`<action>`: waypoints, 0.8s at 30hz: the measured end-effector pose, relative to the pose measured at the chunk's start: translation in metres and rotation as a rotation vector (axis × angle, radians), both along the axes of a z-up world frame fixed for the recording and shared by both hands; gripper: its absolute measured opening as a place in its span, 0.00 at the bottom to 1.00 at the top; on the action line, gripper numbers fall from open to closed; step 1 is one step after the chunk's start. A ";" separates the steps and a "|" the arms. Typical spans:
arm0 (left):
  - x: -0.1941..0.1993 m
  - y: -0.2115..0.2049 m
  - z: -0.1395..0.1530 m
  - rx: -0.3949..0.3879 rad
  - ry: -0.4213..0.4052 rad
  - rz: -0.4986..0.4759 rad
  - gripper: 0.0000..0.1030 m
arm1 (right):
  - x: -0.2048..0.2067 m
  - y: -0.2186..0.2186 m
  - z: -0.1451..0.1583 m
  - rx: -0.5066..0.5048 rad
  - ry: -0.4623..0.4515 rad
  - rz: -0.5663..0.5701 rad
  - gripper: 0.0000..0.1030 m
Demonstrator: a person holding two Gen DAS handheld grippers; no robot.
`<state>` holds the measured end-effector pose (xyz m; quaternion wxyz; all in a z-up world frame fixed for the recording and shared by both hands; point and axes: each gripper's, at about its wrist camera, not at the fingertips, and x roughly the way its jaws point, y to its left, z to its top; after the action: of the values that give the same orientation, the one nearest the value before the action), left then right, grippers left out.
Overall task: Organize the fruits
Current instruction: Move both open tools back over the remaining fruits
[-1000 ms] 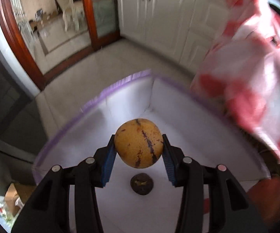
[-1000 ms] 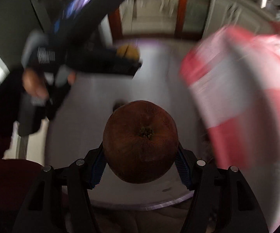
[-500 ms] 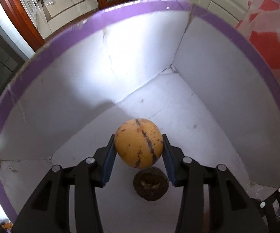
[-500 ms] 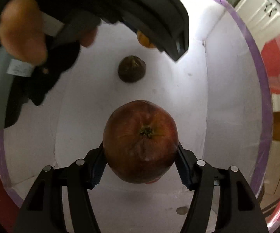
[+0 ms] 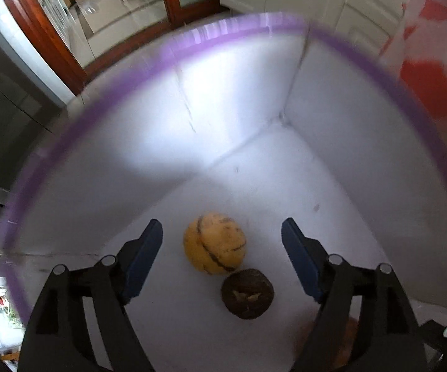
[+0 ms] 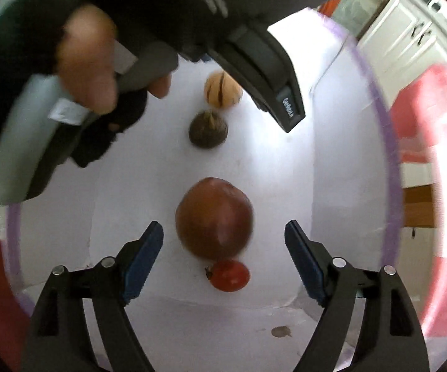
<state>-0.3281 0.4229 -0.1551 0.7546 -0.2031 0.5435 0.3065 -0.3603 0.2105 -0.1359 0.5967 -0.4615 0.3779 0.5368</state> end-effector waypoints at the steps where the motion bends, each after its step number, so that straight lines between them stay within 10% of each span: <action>1: -0.001 0.000 0.010 0.021 -0.022 0.006 0.77 | -0.001 -0.005 0.009 0.035 -0.001 0.011 0.76; 13: -0.001 -0.090 0.216 0.513 -0.494 -0.047 0.99 | 0.013 -0.134 0.189 0.677 -0.100 -0.071 0.82; 17: 0.050 -0.151 0.259 0.425 -0.653 -0.242 0.99 | 0.068 -0.202 0.220 0.842 -0.165 -0.289 0.85; 24: 0.186 -0.255 0.244 0.212 -0.662 -0.463 0.99 | 0.169 -0.329 0.219 0.923 -0.180 -0.770 0.85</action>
<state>-0.1421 0.1674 0.0887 0.9543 -0.0842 0.2684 0.1011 -0.1916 -0.1182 0.0834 0.9161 -0.0286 0.1941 0.3496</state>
